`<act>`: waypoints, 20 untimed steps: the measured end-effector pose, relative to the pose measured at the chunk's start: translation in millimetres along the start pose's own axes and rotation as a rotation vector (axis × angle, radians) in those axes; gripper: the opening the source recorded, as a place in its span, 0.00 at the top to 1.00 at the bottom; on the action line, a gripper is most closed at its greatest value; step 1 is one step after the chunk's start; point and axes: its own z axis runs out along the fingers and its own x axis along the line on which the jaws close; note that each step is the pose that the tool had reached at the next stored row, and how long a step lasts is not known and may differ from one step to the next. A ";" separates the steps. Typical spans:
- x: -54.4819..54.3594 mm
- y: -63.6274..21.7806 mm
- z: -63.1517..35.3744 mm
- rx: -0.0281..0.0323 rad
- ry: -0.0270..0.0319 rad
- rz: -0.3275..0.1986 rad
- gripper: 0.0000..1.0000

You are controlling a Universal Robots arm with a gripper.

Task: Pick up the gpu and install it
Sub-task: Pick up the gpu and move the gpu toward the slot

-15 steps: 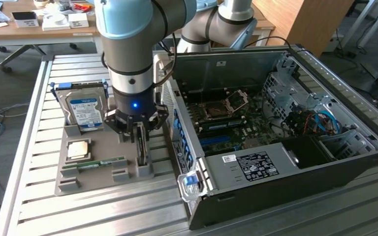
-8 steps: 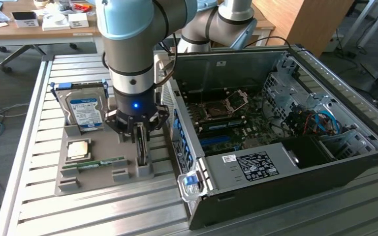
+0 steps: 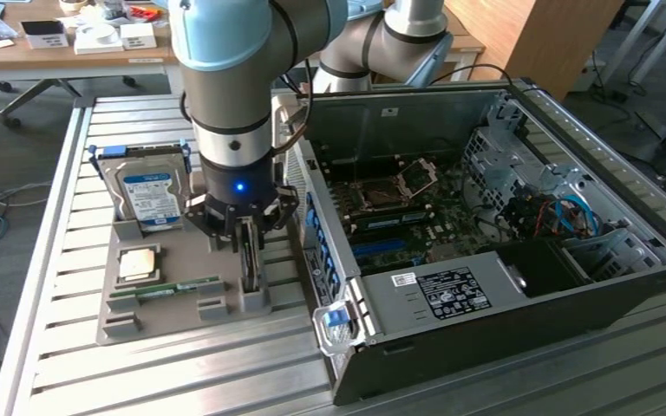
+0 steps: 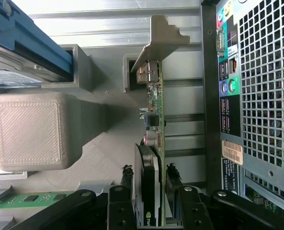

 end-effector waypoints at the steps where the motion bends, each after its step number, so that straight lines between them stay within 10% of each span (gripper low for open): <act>1: 0.0 0.0 0.0 0.0000 0.0000 0.000 0.59; 20: -0.6 -0.9 0.0 0.0000 0.0000 0.000 0.59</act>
